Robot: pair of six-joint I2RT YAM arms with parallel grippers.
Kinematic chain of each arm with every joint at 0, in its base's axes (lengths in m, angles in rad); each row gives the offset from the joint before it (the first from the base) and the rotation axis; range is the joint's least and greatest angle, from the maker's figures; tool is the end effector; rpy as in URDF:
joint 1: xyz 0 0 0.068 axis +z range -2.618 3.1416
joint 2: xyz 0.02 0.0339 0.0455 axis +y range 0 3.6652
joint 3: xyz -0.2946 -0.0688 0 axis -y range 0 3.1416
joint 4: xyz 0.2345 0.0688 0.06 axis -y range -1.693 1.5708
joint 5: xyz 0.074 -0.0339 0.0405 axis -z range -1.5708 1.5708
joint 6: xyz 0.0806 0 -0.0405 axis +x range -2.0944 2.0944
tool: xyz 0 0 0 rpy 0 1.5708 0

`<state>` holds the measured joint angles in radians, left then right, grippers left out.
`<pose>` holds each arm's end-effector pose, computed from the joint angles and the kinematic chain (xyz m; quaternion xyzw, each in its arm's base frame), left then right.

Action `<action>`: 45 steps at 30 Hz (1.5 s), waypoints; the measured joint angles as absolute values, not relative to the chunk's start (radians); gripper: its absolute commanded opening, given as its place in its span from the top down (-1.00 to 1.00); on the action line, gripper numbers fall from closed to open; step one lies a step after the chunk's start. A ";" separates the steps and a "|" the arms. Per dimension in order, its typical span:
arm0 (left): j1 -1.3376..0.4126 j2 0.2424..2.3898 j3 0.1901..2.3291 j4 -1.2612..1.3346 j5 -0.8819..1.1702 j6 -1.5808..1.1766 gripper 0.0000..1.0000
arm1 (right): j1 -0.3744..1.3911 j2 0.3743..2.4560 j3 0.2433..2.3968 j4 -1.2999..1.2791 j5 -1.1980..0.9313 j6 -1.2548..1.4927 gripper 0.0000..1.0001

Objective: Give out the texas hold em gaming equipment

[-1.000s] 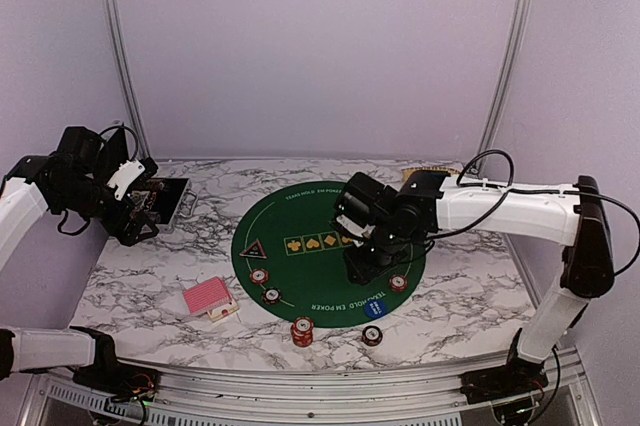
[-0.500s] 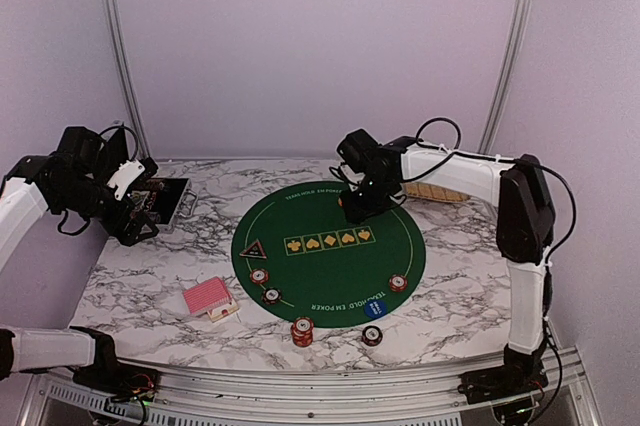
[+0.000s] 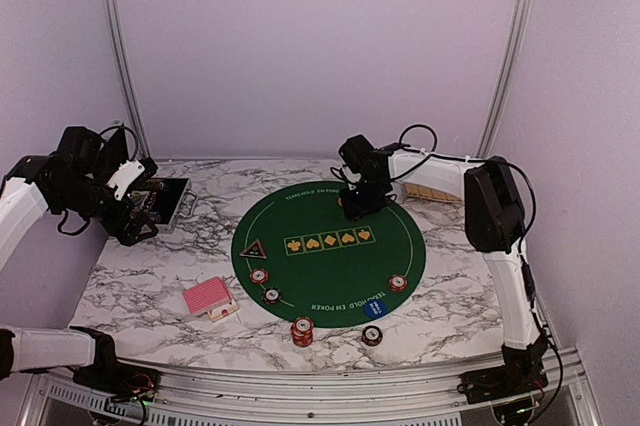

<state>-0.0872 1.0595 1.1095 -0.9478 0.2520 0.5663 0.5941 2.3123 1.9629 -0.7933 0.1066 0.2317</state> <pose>0.1993 -0.0376 0.3232 0.3399 0.8736 -0.0375 0.3464 0.4389 0.2861 0.1666 -0.1647 0.9619 0.0374 0.2152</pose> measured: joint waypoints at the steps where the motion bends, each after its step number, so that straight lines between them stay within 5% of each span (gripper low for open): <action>1: -0.087 1.060 1.110 -0.948 0.252 0.566 -0.98 | 0.593 2.319 1.963 -0.793 0.106 0.232 0.69; 28: -0.087 1.050 1.110 -0.947 0.227 0.566 -0.98 | 0.554 2.409 2.025 -0.749 0.096 0.235 0.54; 32: -0.087 1.049 1.110 -0.947 0.226 0.566 -0.98 | 0.551 2.422 2.032 -0.747 0.096 0.235 0.28; 34: -0.087 1.046 1.110 -0.947 0.226 0.566 -0.98 | 0.551 2.422 2.032 -0.746 0.096 0.235 -0.10; 39: -0.087 1.029 1.110 -0.940 0.201 0.560 -0.98 | 0.550 2.422 2.032 -0.741 0.101 0.238 -0.66; 45: -0.087 0.986 1.110 -0.897 0.144 0.544 -0.98 | 0.553 2.373 2.003 -0.736 0.117 0.237 -0.98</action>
